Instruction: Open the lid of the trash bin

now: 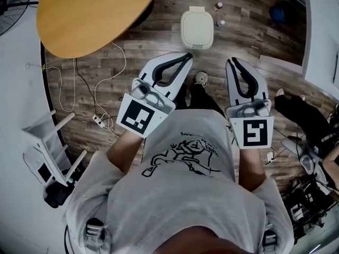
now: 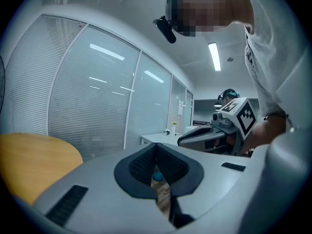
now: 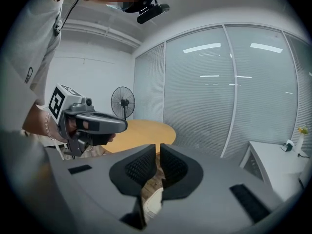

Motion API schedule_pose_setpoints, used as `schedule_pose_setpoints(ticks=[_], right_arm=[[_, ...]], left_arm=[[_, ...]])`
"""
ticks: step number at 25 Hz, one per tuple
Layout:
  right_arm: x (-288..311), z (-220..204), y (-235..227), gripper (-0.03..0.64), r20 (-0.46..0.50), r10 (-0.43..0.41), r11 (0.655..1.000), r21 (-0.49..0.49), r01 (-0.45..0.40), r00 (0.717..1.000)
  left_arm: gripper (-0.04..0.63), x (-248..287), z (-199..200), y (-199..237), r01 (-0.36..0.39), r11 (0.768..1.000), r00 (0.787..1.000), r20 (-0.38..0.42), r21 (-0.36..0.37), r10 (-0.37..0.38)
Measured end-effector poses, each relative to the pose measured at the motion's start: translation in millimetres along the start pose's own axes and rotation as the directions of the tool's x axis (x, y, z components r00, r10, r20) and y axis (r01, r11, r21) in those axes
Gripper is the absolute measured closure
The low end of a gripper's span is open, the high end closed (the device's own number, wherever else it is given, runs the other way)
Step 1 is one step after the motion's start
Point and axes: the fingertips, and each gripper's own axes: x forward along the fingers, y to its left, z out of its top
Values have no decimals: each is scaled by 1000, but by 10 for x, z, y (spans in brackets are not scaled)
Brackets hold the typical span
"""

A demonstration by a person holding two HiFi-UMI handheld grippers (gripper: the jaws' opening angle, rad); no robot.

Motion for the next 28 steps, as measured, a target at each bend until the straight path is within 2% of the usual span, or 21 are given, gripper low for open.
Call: schedule_pose_setpoints(ticks=[12, 28], right_arm=[[282, -847, 110, 557, -141, 36, 999, -16, -39, 989], [637, -1918, 264, 548, -247, 62, 998, -15, -68, 967]], left_arm=[[579, 123, -796, 104, 15, 1000, 996, -92, -4, -15], [580, 264, -1874, 213, 21, 998, 984, -174, -51, -29]])
